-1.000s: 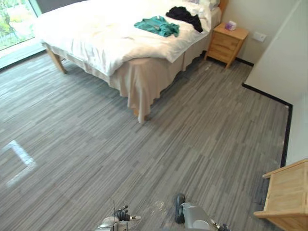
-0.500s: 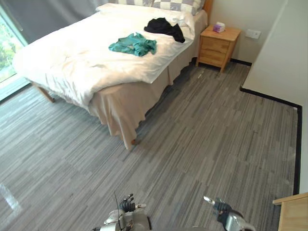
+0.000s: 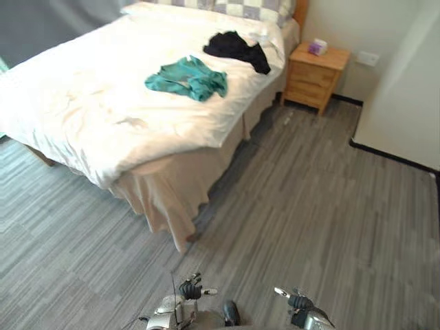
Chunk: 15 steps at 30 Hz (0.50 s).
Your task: Tidy the bed and pick cloth on bed and put in laundry
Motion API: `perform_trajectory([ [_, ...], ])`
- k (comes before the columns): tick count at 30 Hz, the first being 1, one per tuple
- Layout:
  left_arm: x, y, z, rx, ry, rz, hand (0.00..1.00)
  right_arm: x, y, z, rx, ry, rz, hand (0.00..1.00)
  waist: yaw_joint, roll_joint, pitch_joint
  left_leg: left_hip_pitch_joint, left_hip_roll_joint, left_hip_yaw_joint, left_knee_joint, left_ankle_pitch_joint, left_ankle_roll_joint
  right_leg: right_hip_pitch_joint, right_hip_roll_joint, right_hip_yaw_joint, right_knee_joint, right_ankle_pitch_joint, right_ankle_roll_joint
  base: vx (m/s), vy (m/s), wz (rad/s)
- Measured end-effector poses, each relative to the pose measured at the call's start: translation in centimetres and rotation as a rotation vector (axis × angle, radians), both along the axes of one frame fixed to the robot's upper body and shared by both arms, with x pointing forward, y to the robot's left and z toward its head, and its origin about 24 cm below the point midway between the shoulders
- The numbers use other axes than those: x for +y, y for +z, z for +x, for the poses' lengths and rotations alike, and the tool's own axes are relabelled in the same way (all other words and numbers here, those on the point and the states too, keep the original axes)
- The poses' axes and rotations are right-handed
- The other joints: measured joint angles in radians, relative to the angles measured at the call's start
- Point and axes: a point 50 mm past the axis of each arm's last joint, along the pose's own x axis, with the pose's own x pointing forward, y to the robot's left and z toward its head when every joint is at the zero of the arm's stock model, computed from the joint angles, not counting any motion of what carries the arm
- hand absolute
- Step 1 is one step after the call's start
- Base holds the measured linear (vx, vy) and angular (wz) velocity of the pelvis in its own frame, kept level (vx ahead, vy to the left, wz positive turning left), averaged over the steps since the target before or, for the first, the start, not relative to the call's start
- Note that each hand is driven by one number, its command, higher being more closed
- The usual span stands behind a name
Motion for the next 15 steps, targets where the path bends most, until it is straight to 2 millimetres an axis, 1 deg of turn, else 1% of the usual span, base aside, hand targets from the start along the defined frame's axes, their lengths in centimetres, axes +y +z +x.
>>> perform_trajectory([
  [1, 0.1, 0.0, 0.0, 0.005, 0.014, 0.005, 0.00, -0.4, 0.2, 0.1, -0.021, -0.015, -0.010, 0.00, -0.002, -0.006, -0.002, 0.027, 0.003, -0.022, 0.000, -0.010, -0.019, -0.024, 0.000, -0.016, -0.056, -0.021, -0.001, 0.31, 0.015, 0.83],
  [2, 0.0, 0.0, 0.1, 0.011, 0.036, 0.004, 0.00, -0.4, 0.1, -0.1, -0.030, -0.026, -0.011, 0.00, -0.001, -0.008, -0.002, 0.059, 0.002, -0.055, -0.011, -0.015, -0.027, -0.049, -0.002, -0.034, -0.160, -0.042, -0.001, 0.38, -0.014, 1.09],
  [3, -0.1, 0.0, 0.3, 0.019, 0.054, 0.000, 0.00, -0.2, 0.1, -0.3, -0.031, -0.029, -0.009, 0.00, -0.002, -0.010, -0.004, 0.082, 0.001, -0.103, -0.027, -0.015, -0.027, -0.062, 0.001, -0.044, -0.293, -0.044, -0.007, 0.32, -0.034, 1.03],
  [4, -0.3, 0.0, 0.4, 0.021, 0.065, -0.007, 0.00, -0.2, 0.1, -0.4, -0.031, -0.030, -0.009, 0.00, -0.002, -0.011, -0.004, 0.088, 0.002, -0.132, -0.032, -0.015, -0.027, -0.065, 0.004, -0.045, -0.373, -0.042, -0.011, 0.32, -0.065, 1.22],
  [5, -0.6, 0.1, 0.5, 0.025, 0.088, -0.017, 0.00, -0.2, 0.0, -0.6, -0.033, -0.031, -0.010, 0.00, -0.001, -0.012, -0.004, 0.099, 0.003, -0.193, -0.041, -0.016, -0.029, -0.072, 0.023, -0.006, -0.536, -0.032, -0.017, 0.33, -0.099, 1.20],
  [6, -0.9, 0.0, 0.5, 0.027, 0.100, -0.027, 0.00, -0.2, 0.0, -0.7, -0.036, -0.027, -0.012, 0.00, -0.002, -0.014, -0.006, 0.101, 0.004, -0.234, -0.040, -0.024, -0.043, -0.076, 0.041, 0.046, -0.637, -0.011, -0.028, 0.40, -0.135, 1.61],
  [7, -1.2, 0.0, 0.4, 0.035, 0.123, -0.029, 0.00, 0.1, 0.0, -0.7, -0.038, 0.010, -0.013, 0.00, 0.000, -0.017, -0.007, 0.103, 0.012, -0.290, -0.033, -0.040, -0.069, -0.072, 0.079, 0.152, -0.765, 0.045, -0.037, 0.34, -0.127, 1.32],
  [8, -1.1, 0.0, 0.4, 0.036, 0.139, -0.029, 0.00, 0.2, 0.0, -0.6, -0.042, 0.032, -0.017, 0.00, 0.000, -0.018, -0.008, 0.105, 0.016, -0.305, -0.028, -0.046, -0.078, -0.066, 0.093, 0.190, -0.801, 0.069, -0.037, 0.32, -0.143, 1.41],
  [9, -0.9, -0.1, 0.3, 0.041, 0.175, -0.029, 0.00, 0.4, 0.1, -0.4, -0.054, 0.089, -0.020, 0.00, -0.001, -0.018, -0.008, 0.111, 0.029, -0.331, -0.009, -0.064, -0.107, -0.049, 0.115, 0.246, -0.850, 0.123, -0.032, 0.25, -0.131, 0.99],
  [10, -0.8, -0.1, 0.2, 0.043, 0.192, -0.025, 0.00, 0.6, 0.1, -0.2, -0.057, 0.124, -0.022, 0.00, -0.002, -0.019, -0.009, 0.117, 0.036, -0.341, 0.000, -0.074, -0.123, -0.033, 0.125, 0.262, -0.866, 0.146, -0.033, 0.31, -0.192, 1.16],
  [11, -0.5, -0.1, 0.1, 0.039, 0.220, -0.019, 0.00, 1.2, 0.1, -0.1, -0.055, 0.186, -0.021, 0.00, 0.000, -0.033, -0.014, 0.128, 0.042, -0.342, 0.022, -0.099, -0.163, -0.014, 0.129, 0.261, -0.882, 0.202, -0.042, 0.32, -0.239, 0.93],
  [12, -0.1, -0.1, -0.1, 0.038, 0.247, -0.014, 0.00, 1.7, 0.1, -0.1, -0.053, 0.220, -0.012, 0.00, 0.001, -0.050, -0.021, 0.134, 0.043, -0.340, 0.034, -0.121, -0.195, 0.000, 0.122, 0.239, -0.883, 0.229, -0.039, 0.38, -0.320, 0.90],
  [13, 0.0, -0.2, -0.6, 0.044, 0.302, -0.015, 0.00, 2.0, 0.1, 0.4, -0.059, 0.262, -0.003, 0.00, 0.007, -0.041, -0.029, 0.133, 0.071, -0.336, 0.062, -0.150, -0.211, 0.032, 0.131, 0.205, -0.883, 0.182, -0.019, 0.30, -0.282, 0.53],
  [14, 0.1, -0.3, -0.8, 0.047, 0.336, -0.025, 0.00, 2.2, 0.2, 0.8, -0.065, 0.273, 0.003, 0.00, 0.008, -0.034, -0.032, 0.128, 0.086, -0.331, 0.072, -0.150, -0.211, 0.039, 0.142, 0.189, -0.887, 0.176, -0.027, 0.27, -0.267, 0.49],
  [15, 0.2, -0.3, -1.1, 0.049, 0.370, -0.033, 0.00, 3.0, 0.4, 1.5, -0.086, 0.292, 0.024, 0.00, -0.001, -0.020, -0.039, 0.113, 0.113, -0.307, 0.088, -0.150, -0.211, 0.053, 0.154, 0.153, -0.903, 0.173, -0.033, 0.24, -0.234, 0.49],
])
